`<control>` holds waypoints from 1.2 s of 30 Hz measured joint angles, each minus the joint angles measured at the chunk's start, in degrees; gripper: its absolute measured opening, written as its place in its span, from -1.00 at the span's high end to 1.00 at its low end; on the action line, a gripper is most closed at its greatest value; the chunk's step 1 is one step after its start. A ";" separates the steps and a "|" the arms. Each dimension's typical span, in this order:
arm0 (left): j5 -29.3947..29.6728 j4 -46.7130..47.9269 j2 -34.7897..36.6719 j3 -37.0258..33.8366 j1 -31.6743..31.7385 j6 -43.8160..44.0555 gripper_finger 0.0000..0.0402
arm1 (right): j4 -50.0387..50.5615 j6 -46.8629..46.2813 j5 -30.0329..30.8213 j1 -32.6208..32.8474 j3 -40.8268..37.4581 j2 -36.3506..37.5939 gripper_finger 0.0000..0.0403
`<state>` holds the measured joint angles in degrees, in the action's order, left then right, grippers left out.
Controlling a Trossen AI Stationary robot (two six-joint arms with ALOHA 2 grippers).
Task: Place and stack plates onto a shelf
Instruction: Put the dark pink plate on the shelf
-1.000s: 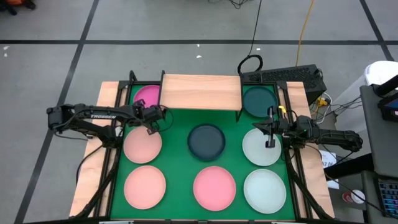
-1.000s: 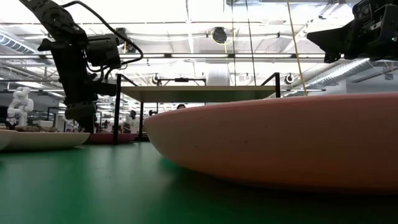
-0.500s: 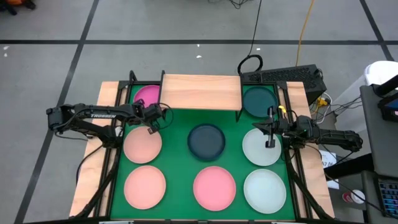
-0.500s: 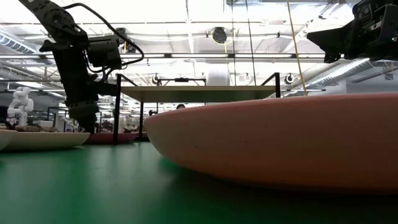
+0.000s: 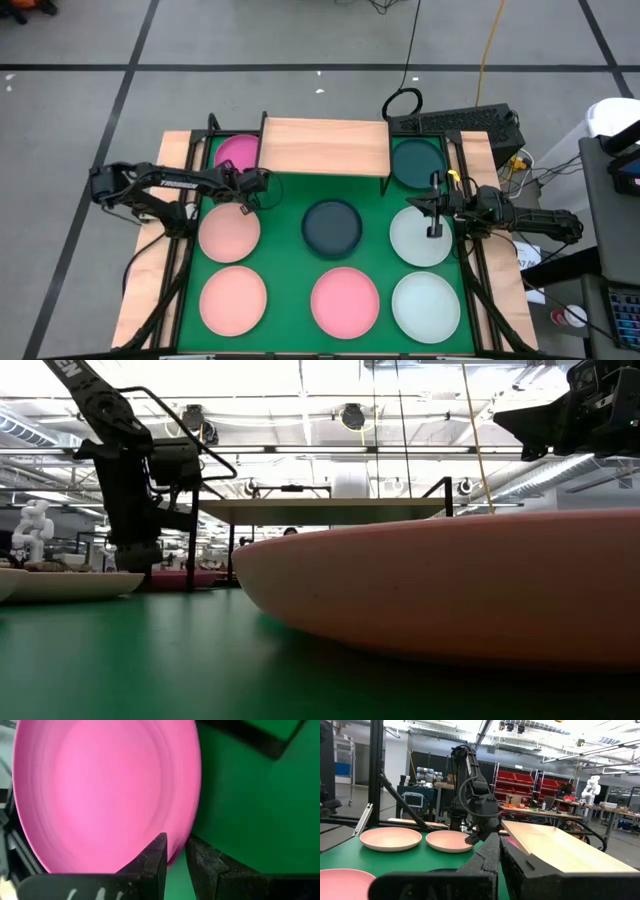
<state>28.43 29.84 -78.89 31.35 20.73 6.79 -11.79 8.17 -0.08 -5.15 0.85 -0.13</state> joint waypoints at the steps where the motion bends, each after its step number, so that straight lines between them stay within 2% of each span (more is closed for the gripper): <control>1: 0.25 0.00 -0.21 0.00 0.00 0.02 0.64 | 0.00 0.00 0.02 0.00 0.02 -0.01 1.00; 7: 0.32 0.15 -0.31 0.00 0.02 0.02 0.68 | 0.00 0.01 0.01 0.01 0.01 0.01 1.00; 12: 0.23 2.84 0.06 0.04 -0.36 2.84 0.94 | 0.00 0.00 0.00 0.02 0.02 0.01 1.00; 18: 1.88 9.10 3.35 0.04 -1.56 8.77 0.95 | 0.02 0.02 0.02 0.00 0.02 0.00 1.00; 22: 3.62 9.75 7.36 0.08 -3.13 10.95 0.95 | -0.01 0.01 0.01 0.01 0.02 0.01 1.00; 25: 6.31 12.34 10.51 1.41 -4.11 13.35 0.95 | 0.02 -0.01 0.02 0.01 0.02 -0.02 1.00; 29: 14.87 18.32 14.77 5.85 -4.75 16.68 0.95 | -0.02 0.02 0.00 0.00 0.00 -0.02 1.00; 32: 20.32 20.05 17.36 11.11 -4.98 13.12 0.95 | 0.00 -0.01 0.00 0.01 0.00 -0.02 1.00; 36: 21.52 14.33 18.66 19.18 -6.45 -4.36 0.95 | -0.02 -0.01 0.00 0.00 0.01 -0.02 1.00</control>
<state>49.95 44.18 -60.23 50.54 14.28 2.42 -11.81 8.16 -0.08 -5.15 0.86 -0.14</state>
